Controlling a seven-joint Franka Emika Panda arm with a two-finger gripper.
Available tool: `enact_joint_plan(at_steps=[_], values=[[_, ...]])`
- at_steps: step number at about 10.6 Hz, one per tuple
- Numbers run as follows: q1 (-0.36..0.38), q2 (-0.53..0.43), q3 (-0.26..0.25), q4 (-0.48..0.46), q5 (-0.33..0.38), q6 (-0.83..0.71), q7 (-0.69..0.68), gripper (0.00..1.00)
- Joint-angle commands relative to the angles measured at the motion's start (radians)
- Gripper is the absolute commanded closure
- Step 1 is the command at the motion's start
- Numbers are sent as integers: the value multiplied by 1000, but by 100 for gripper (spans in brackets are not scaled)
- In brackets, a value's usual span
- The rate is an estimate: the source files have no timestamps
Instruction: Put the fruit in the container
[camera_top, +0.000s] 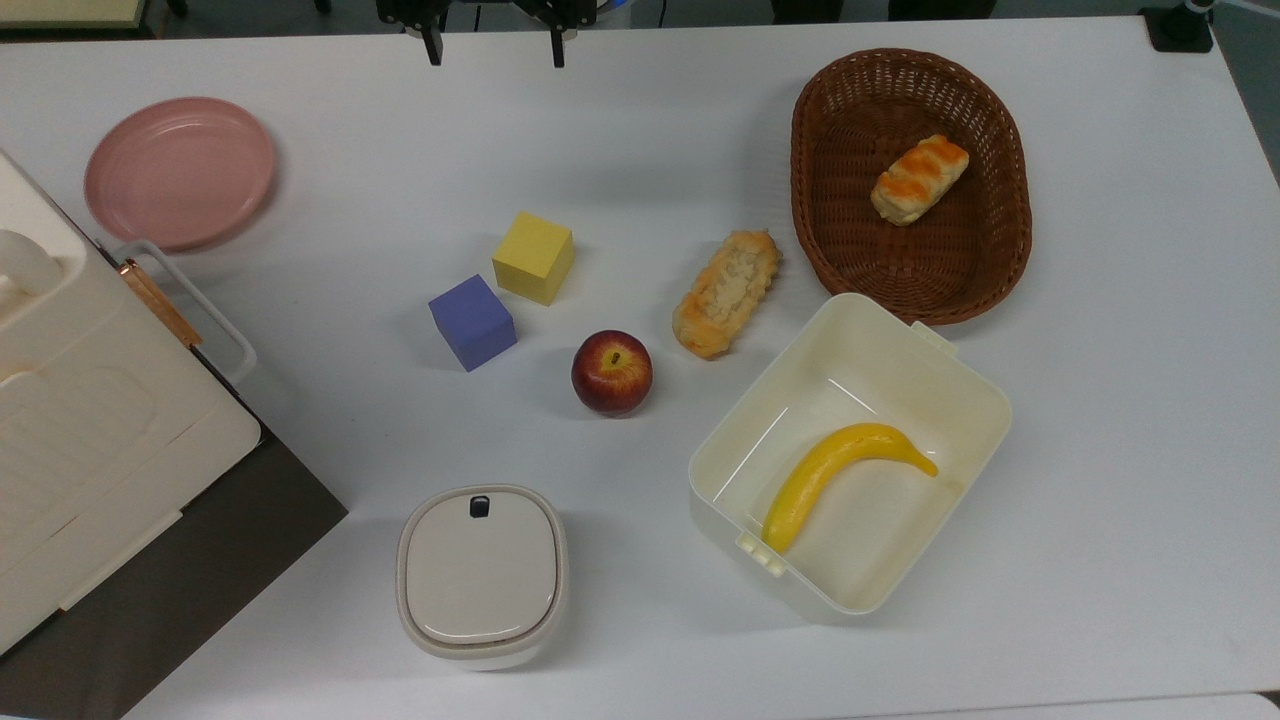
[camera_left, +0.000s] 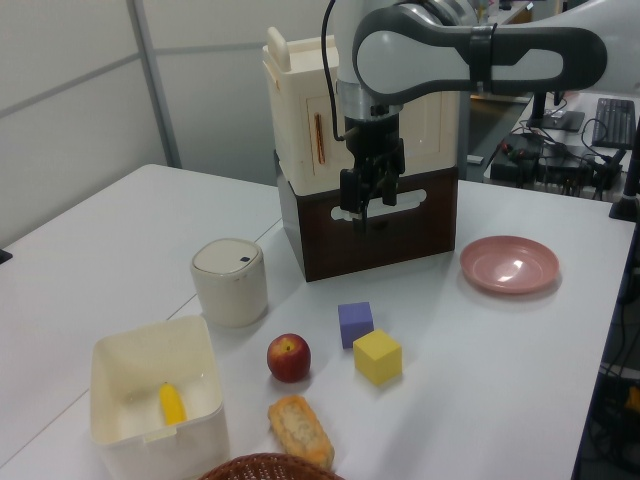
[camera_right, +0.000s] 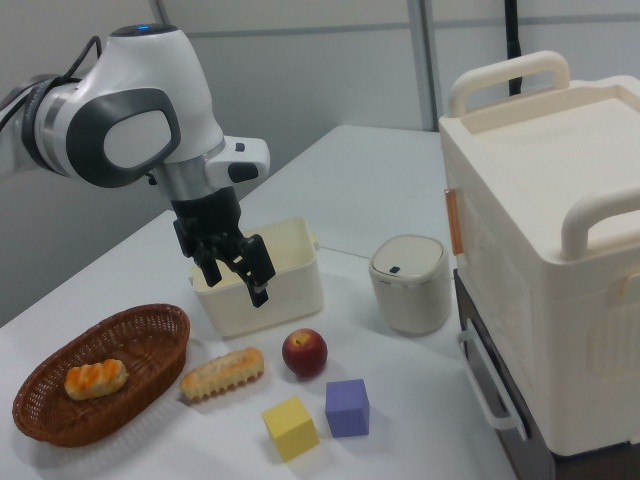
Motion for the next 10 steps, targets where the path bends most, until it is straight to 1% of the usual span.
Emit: enact_joint_plan(at_steps=[1,10], values=[[3,-15,-3,-16,-9,-6,-17,0],[3,-1,-5,-18,4,34,-17,0]])
